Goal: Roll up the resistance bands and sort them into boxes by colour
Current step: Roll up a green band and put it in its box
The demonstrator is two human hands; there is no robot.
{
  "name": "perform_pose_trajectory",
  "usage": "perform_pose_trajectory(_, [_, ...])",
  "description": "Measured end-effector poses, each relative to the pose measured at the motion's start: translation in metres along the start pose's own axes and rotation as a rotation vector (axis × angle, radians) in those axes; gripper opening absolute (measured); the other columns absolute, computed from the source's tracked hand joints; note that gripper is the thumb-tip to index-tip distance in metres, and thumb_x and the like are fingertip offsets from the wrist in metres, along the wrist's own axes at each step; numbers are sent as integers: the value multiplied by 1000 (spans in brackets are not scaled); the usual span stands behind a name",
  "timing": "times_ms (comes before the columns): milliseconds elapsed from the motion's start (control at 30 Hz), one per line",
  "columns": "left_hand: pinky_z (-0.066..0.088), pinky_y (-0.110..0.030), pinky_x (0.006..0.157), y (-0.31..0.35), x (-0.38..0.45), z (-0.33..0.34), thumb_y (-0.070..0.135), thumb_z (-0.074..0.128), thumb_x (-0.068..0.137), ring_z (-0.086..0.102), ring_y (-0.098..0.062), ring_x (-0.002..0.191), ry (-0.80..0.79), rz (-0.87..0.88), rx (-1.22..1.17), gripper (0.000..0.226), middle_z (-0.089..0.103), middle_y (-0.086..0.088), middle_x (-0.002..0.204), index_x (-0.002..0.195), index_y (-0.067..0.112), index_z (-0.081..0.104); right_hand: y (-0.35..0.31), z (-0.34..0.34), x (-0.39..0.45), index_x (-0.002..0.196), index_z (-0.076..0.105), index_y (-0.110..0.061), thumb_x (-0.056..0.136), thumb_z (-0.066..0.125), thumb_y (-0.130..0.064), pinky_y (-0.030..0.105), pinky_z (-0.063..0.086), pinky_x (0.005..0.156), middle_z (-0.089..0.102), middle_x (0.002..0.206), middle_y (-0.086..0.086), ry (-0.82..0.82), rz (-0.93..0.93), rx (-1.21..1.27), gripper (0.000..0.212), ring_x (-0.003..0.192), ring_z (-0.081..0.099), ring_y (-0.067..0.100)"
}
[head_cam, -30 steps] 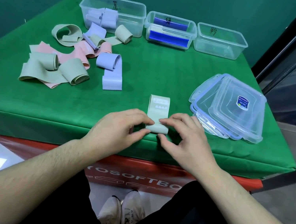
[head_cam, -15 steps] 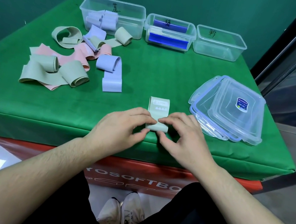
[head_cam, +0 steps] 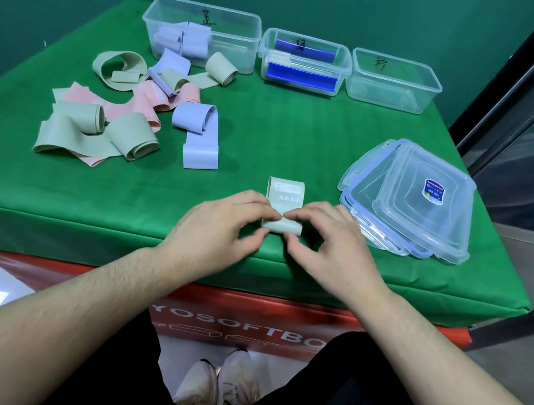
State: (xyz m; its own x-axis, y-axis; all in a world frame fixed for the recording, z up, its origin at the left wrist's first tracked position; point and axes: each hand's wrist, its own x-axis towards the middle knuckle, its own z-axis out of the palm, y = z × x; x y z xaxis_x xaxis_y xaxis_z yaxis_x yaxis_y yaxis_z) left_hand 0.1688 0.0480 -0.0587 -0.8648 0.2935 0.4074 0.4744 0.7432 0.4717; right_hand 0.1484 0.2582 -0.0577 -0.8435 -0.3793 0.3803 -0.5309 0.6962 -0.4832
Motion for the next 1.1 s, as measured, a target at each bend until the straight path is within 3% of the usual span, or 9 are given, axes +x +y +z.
perform_pose_trajectory(167, [45,-26,61,0,6,-3,28,65,89,47,11,61,-39,-29,-17,24,60,21,113,112,32,67,0,1,0,112,67,-30,84,62,-39,39,43,90,59,108,-16,36,-37,-16,30,99,52,17])
perform_pose_trajectory(300, [34,-15,62,-2,9,-4,26,66,90,48,16,67,-59,-55,-70,24,61,19,113,114,30,68,2,2,2,109,67,-30,84,60,-39,43,44,88,62,107,-16,24,-31,4,27,97,55,19])
perform_pose_trajectory(433, [40,-22,63,-3,5,-3,28,67,89,48,7,63,-10,-50,-63,23,58,21,114,111,32,66,3,2,6,109,68,-29,83,57,-43,41,44,89,63,105,-16,16,-2,21,31,97,55,19])
perform_pose_trajectory(733, [40,-25,65,-6,13,-1,27,66,91,48,13,67,-17,-86,-68,24,60,17,108,114,30,68,4,3,8,112,66,-29,84,62,-38,41,43,91,59,110,-12,50,-18,-32,30,102,52,19])
perform_pose_trajectory(900, [44,-28,64,-4,14,-1,32,64,91,48,2,61,-15,-113,-55,25,54,21,113,116,36,65,5,3,11,110,66,-30,83,64,-35,40,42,90,60,107,-14,26,4,-10,28,98,50,16])
perform_pose_trajectory(1100, [47,-28,65,-1,13,0,27,66,89,47,10,67,23,-87,-6,24,56,20,115,113,33,66,6,4,16,112,67,-30,83,60,-40,43,43,90,61,106,-14,15,23,-16,32,98,51,18])
